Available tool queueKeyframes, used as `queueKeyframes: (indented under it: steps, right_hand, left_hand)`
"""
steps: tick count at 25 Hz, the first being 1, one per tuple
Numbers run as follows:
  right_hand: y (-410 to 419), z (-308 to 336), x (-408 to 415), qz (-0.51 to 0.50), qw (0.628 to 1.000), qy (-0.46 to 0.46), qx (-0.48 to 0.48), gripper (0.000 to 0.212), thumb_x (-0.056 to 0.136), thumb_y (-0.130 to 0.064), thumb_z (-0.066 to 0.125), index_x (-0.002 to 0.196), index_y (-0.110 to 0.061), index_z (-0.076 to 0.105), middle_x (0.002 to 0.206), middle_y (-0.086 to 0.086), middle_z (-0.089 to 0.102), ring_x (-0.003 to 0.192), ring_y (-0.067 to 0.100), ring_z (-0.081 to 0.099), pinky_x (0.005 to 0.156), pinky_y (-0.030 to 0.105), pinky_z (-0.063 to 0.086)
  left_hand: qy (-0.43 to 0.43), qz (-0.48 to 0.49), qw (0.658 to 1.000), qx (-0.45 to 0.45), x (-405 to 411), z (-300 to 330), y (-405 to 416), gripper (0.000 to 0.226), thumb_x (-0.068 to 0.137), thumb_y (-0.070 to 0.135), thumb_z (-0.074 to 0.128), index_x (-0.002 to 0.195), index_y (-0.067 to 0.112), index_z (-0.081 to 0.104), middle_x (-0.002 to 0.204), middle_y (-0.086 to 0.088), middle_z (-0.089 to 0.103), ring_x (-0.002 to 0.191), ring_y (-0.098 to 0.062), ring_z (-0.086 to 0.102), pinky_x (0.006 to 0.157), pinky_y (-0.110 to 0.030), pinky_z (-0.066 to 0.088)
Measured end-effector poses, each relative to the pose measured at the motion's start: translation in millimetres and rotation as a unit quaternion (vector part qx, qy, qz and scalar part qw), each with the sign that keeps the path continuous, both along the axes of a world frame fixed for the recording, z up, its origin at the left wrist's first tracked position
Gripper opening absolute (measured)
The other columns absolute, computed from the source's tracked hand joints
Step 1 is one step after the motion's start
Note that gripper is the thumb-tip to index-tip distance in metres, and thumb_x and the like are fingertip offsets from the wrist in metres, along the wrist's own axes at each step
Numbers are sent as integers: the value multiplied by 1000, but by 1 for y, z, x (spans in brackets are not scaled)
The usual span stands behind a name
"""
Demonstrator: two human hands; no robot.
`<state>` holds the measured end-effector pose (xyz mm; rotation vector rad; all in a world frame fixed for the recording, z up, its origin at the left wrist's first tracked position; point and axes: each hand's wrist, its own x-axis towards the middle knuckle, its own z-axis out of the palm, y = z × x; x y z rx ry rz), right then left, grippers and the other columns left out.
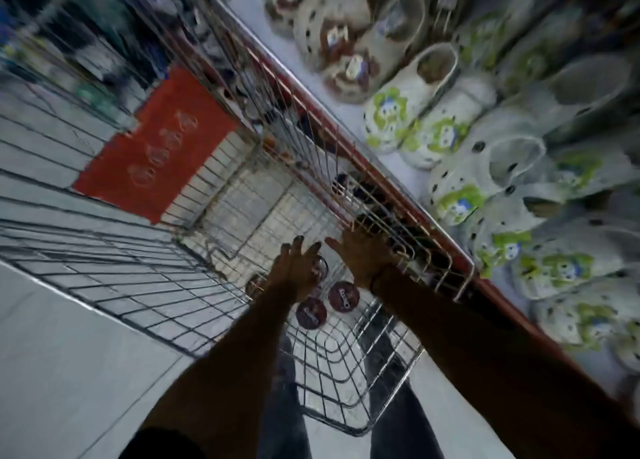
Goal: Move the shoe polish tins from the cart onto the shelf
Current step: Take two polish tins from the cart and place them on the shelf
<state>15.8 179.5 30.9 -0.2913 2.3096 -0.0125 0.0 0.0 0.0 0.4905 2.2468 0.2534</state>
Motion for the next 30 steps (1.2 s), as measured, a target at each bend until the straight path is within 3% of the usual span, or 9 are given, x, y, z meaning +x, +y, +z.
queueKeyframes:
  steps: [3,7,11,14,16,19,22,27,30]
  right_hand:
    - [3,-38,-8,-1,999,-7,41,51,107,-9,35,157,-19,31,159,21,29,142,45,36,108,55,44]
    - [8,-44,-6,-13,999,2,37,48,103,-8,45,150,-19,40,161,17,25,138,48,39,100,50,51]
    - [5,7,-14,-113,992,31,-37,67,80,-24,77,140,-19,48,146,12,42,129,42,48,97,47,54]
    - [-18,82,-40,-194,969,85,-127,80,68,-34,84,139,-18,51,141,12,50,126,40,51,99,49,53]
    - [-35,136,-62,-220,943,166,-185,82,63,-37,87,137,-17,56,136,12,56,123,39,55,100,49,51]
    - [-53,212,-98,-240,893,284,-253,81,56,-40,88,130,-17,62,122,10,64,113,35,60,92,45,55]
    - [-56,297,-120,-240,834,414,-273,78,57,-53,79,124,-19,64,116,5,67,108,29,62,89,37,54]
    - [-16,418,-115,-251,734,562,-288,64,57,-53,76,113,-23,64,105,-2,70,98,23,62,84,33,51]
    - [37,462,-89,-297,692,613,-239,62,55,-56,72,107,-26,60,101,-3,70,94,22,62,79,33,52]
  left_hand:
    - [0,-9,1000,9,10,-27,18,67,86,14,70,148,20,44,159,-16,24,141,-41,35,103,-53,52]
    - [39,12,999,12,15,-35,18,51,87,11,69,135,11,53,147,-17,37,132,-39,44,95,-50,58]
    - [48,64,996,25,-10,10,1,54,75,15,77,125,12,57,134,-17,46,123,-38,49,93,-49,57]
    - [81,113,989,45,-46,78,-25,63,69,20,76,128,13,58,140,-15,49,130,-34,46,103,-48,50]
    - [140,149,975,82,-73,127,-46,67,65,23,77,127,10,58,135,-15,55,125,-35,51,97,-46,51]
    - [213,234,930,189,-113,203,-64,76,59,26,82,127,10,51,116,-14,64,102,-32,63,77,-40,54]
    - [305,251,878,270,-147,288,-69,55,58,35,76,107,17,60,95,-1,71,83,-21,69,64,-32,53]
    - [411,173,804,392,-164,403,-30,56,60,30,81,111,21,60,105,-2,68,95,-22,65,80,-39,55]
    - [402,108,791,448,-158,447,24,61,61,26,84,116,19,60,112,-1,65,102,-24,63,84,-40,55]
